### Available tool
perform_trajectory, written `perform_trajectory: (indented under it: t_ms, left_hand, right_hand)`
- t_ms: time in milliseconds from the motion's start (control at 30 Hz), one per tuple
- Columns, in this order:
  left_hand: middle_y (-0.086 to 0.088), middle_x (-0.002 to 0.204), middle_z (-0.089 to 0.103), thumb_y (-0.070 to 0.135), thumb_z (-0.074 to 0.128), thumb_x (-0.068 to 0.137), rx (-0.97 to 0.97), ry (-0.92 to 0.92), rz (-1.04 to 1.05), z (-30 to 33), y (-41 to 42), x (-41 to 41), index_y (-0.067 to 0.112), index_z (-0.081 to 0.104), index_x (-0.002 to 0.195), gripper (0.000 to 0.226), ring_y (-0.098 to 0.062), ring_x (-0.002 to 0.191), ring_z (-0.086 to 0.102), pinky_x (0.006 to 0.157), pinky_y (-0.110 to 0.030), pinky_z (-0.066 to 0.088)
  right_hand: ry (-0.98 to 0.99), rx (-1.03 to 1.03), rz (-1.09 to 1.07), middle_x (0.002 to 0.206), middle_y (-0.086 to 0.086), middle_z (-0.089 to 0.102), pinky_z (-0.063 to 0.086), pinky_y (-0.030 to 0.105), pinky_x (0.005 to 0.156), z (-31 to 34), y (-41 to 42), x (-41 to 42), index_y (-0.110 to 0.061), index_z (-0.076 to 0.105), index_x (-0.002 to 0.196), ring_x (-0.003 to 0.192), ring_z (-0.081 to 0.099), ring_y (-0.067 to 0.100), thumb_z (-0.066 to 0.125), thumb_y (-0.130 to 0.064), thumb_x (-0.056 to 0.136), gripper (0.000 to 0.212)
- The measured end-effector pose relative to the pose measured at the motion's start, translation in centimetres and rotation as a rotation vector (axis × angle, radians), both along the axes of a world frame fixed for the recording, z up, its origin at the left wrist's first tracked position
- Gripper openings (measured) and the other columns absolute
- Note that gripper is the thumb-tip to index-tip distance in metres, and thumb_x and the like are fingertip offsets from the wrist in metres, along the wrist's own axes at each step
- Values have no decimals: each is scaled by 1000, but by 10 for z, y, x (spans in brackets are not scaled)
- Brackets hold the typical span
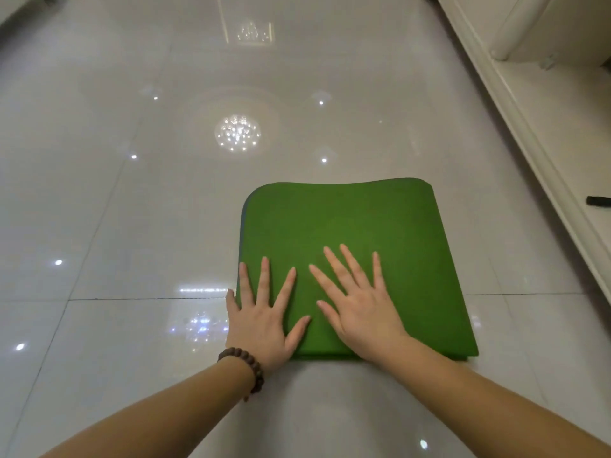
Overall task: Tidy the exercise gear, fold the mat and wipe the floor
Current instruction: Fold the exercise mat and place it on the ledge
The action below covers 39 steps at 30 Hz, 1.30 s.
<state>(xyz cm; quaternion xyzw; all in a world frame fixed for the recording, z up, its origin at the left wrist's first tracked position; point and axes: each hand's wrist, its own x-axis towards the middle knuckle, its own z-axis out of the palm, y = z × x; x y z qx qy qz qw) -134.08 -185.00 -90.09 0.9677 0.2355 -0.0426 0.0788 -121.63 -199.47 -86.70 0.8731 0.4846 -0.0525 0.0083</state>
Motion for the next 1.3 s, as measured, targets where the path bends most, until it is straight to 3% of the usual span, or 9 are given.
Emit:
perform_trajectory:
  t_ms: [200, 367, 500, 567, 633, 700, 767, 867, 1300]
  left_hand:
    - [-19, 159, 16, 72, 28, 84, 1, -1, 1, -4, -1, 1, 31, 24, 152, 79, -51, 143, 10, 98, -67, 35]
    - [-21, 158, 16, 71, 28, 85, 18, 22, -7, -4, 0, 3, 29, 25, 151, 79, -51, 142, 10, 97, -64, 37]
    - [-20, 157, 18, 71, 27, 84, 16, 12, 1, -3, 0, 2, 29, 29, 150, 78, -50, 143, 10, 97, -64, 38]
    - [-21, 157, 20, 71, 30, 84, 27, -2, -5, -4, 0, 2, 29, 27, 151, 80, -52, 141, 14, 95, -64, 39]
    - [-21, 157, 20, 71, 31, 83, 33, -15, -7, -5, 0, 2, 29, 26, 151, 80, -52, 141, 14, 95, -65, 39]
    - [-22, 156, 21, 70, 31, 84, 35, -29, -7, -5, -1, 3, 29, 27, 151, 79, -53, 141, 15, 95, -65, 39]
    - [-22, 156, 21, 70, 30, 84, 43, -30, -21, -6, -1, 3, 28, 26, 151, 79, -53, 141, 14, 95, -65, 39]
    - [-21, 157, 18, 71, 27, 85, 52, -31, -21, -7, -1, 2, 30, 22, 152, 79, -52, 142, 12, 97, -65, 37]
    - [-16, 160, 9, 71, 20, 85, 49, 1, 2, -8, -3, -1, 34, 15, 153, 78, -47, 144, 3, 103, -61, 32]
  right_hand:
    - [32, -110, 123, 150, 6, 37, 19, 60, 112, -4, 30, 29, -36, 34, 143, 137, 34, 27, 21, -59, 93, 57]
    - [-2, -46, 49, 159, -2, -14, -5, 60, 112, -4, 124, 47, -35, -5, 149, 145, -17, 21, 12, -56, 97, 59]
    - [223, -127, 51, 158, -4, -15, -9, 58, 113, -12, 136, 51, -40, -4, 149, 145, -16, 19, 10, -57, 97, 56]
    - [361, -52, 8, 159, -4, -12, -9, 54, 115, 12, 120, 80, -40, 6, 149, 146, -12, 16, 14, -57, 97, 56]
    - [157, 2, -155, 158, -4, -14, -11, 53, 113, 26, 82, 120, -37, 5, 149, 145, -16, 16, 13, -60, 95, 59]
    - [-31, -100, -369, 158, 0, -17, -11, 57, 113, 21, 30, 155, -35, 1, 150, 144, -20, 20, 8, -63, 93, 64]
    - [73, -238, -486, 157, -1, -20, -4, 61, 113, 6, -5, 169, -38, -4, 150, 144, -21, 25, 3, -69, 87, 70]
    - [214, -295, -460, 156, 0, -23, -4, 60, 114, -1, -11, 174, -40, -10, 148, 143, -21, 26, 4, -71, 86, 71]
    - [87, -159, -466, 155, 5, -26, 1, 53, 117, -19, -98, 67, -33, -15, 148, 143, -22, 24, -1, -73, 84, 77]
